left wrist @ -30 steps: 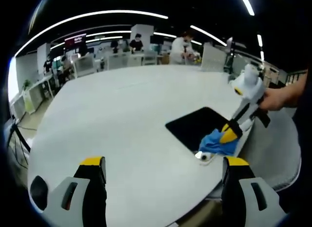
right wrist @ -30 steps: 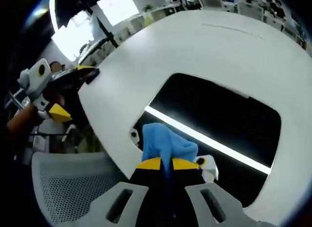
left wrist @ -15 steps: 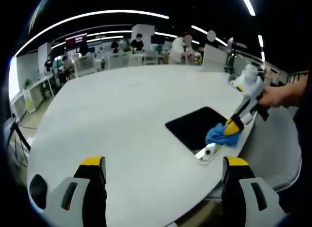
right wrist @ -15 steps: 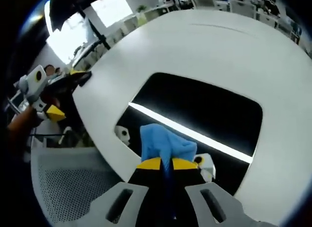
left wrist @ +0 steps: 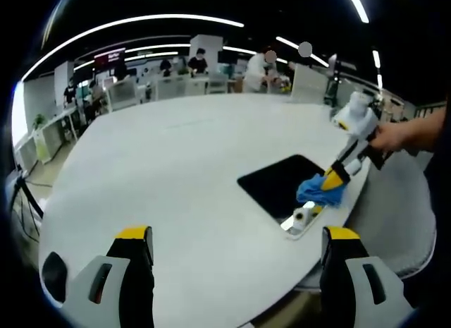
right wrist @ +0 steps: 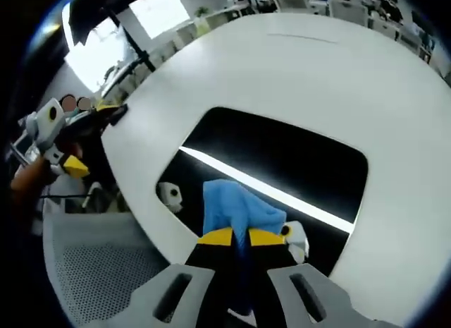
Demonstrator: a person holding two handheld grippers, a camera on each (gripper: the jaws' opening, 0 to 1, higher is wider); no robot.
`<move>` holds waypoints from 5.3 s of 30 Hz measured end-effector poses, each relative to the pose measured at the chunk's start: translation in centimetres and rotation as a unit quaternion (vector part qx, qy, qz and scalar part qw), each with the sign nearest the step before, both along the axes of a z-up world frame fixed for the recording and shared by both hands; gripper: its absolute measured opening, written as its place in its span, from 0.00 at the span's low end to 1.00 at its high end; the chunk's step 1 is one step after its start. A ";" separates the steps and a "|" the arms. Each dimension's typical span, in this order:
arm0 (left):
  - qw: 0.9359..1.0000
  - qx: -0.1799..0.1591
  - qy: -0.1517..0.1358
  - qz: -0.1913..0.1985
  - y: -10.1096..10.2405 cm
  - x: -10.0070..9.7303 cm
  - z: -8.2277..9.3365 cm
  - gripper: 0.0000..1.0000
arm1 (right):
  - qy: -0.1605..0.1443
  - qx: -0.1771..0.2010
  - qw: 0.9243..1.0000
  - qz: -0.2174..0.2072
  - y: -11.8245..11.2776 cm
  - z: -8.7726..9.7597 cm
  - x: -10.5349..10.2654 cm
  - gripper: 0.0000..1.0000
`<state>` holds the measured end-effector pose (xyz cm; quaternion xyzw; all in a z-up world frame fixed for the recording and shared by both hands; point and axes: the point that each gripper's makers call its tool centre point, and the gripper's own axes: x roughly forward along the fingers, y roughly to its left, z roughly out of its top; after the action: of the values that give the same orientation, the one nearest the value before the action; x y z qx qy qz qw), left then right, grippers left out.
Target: Wipe the mirror surface with the cleaning cloth until all visible marks leave the cleaned area.
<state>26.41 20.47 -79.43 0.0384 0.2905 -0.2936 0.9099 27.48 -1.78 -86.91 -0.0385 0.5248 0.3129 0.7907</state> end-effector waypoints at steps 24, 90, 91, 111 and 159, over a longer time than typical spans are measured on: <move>1.000 0.001 0.008 0.007 0.4 -0.6 -0.3 0.99 | -0.038 -0.026 0.999 0.016 1.7 0.1 9.7 0.01; 0.999 -0.038 -0.019 0.001 -2.0 0.9 1.4 1.00 | -0.012 -0.052 0.998 -0.023 -4.5 -0.1 -1.8 0.01; 0.999 -0.037 -0.023 0.003 -1.9 1.0 1.4 1.00 | -0.011 -0.052 0.998 -0.023 -4.4 -0.1 -2.0 0.01; 0.999 -0.028 -0.012 0.026 -1.8 -0.3 0.2 1.00 | -0.002 -0.019 1.000 0.002 -4.5 -0.1 -3.5 0.01; 0.999 -0.019 -0.008 0.036 -1.2 -1.6 0.0 1.00 | 0.001 -0.078 0.997 -0.013 -7.4 -0.2 5.8 0.01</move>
<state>24.84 19.27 -79.47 0.0128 0.2787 -0.2657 0.9228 33.28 -9.19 -87.08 -0.0930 0.5490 0.2606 0.7887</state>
